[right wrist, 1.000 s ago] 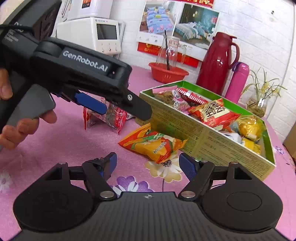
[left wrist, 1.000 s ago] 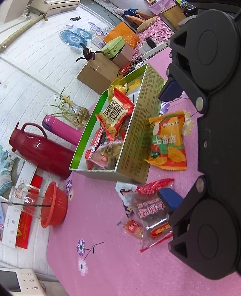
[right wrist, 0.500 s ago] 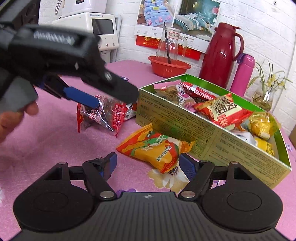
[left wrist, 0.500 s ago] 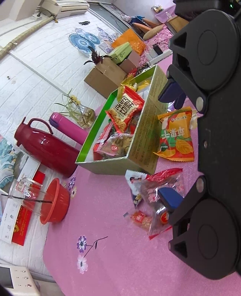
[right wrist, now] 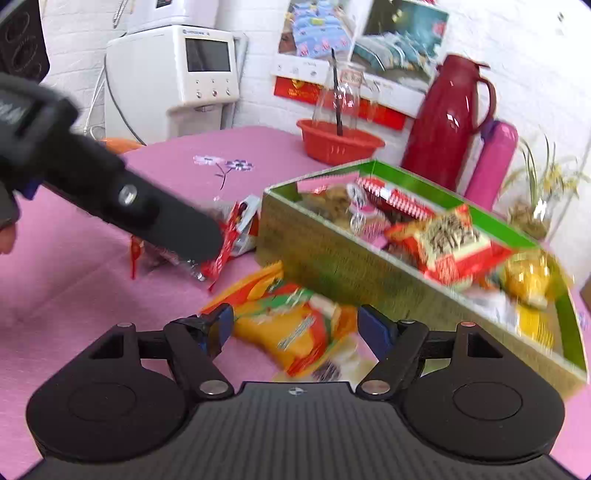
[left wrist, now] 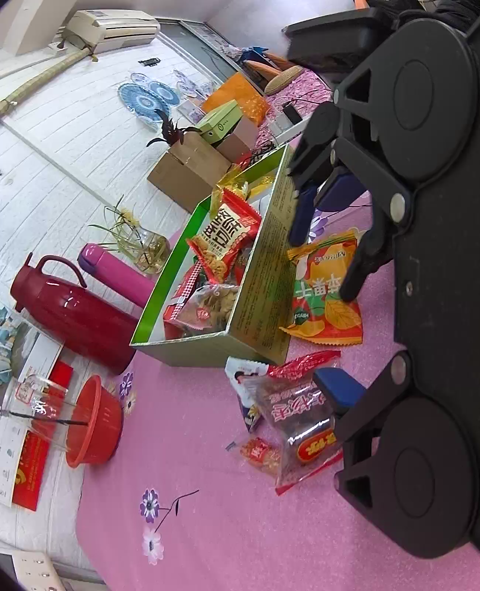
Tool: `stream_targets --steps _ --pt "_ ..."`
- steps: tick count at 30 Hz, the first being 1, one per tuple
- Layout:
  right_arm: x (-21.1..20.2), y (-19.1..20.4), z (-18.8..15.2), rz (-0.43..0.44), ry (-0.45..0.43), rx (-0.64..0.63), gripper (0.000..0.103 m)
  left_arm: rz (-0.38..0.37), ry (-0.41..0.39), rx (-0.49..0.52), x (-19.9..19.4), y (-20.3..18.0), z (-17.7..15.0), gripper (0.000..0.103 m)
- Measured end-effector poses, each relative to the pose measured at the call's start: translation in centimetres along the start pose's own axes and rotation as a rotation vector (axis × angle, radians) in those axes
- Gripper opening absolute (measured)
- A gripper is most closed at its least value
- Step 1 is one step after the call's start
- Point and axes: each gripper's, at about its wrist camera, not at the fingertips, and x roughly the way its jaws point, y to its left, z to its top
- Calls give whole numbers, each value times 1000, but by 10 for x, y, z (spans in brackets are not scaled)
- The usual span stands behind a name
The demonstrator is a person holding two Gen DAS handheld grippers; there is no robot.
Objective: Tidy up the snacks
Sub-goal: 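Move the left gripper back to the orange chip bag, then grasp the orange chip bag with the left gripper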
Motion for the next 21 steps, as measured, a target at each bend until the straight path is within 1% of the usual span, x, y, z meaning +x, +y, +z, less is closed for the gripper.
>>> stream_targets --steps 1,3,5,7,8,10,12,13,15,19,21 --pt "3 -2 0 14 -1 -7 103 3 4 2 1 -1 -1 90" --pt "6 -7 -1 75 29 19 103 17 12 7 3 -1 -3 90" --pt "-3 -3 -3 111 60 18 103 37 15 17 4 -1 -5 89" --pt "-17 3 -8 180 64 -12 103 37 18 17 4 1 -7 89" --pt "-24 6 -10 185 53 -35 103 37 22 15 4 1 -8 89" --pt "-34 14 -12 149 12 -108 103 49 31 16 3 0 -12 89" --pt "-35 17 -12 113 -27 -169 103 62 36 10 3 -1 -15 89" --pt "-31 18 -10 100 -24 -175 103 66 36 6 3 -2 -17 89" --pt "-19 15 -7 102 -4 -152 103 71 31 -8 3 -4 -20 89" --pt "2 6 -6 105 52 -60 103 106 31 -37 7 -10 -24 89" --pt "-3 0 -8 146 66 -3 87 112 41 -27 10 -14 -27 89"
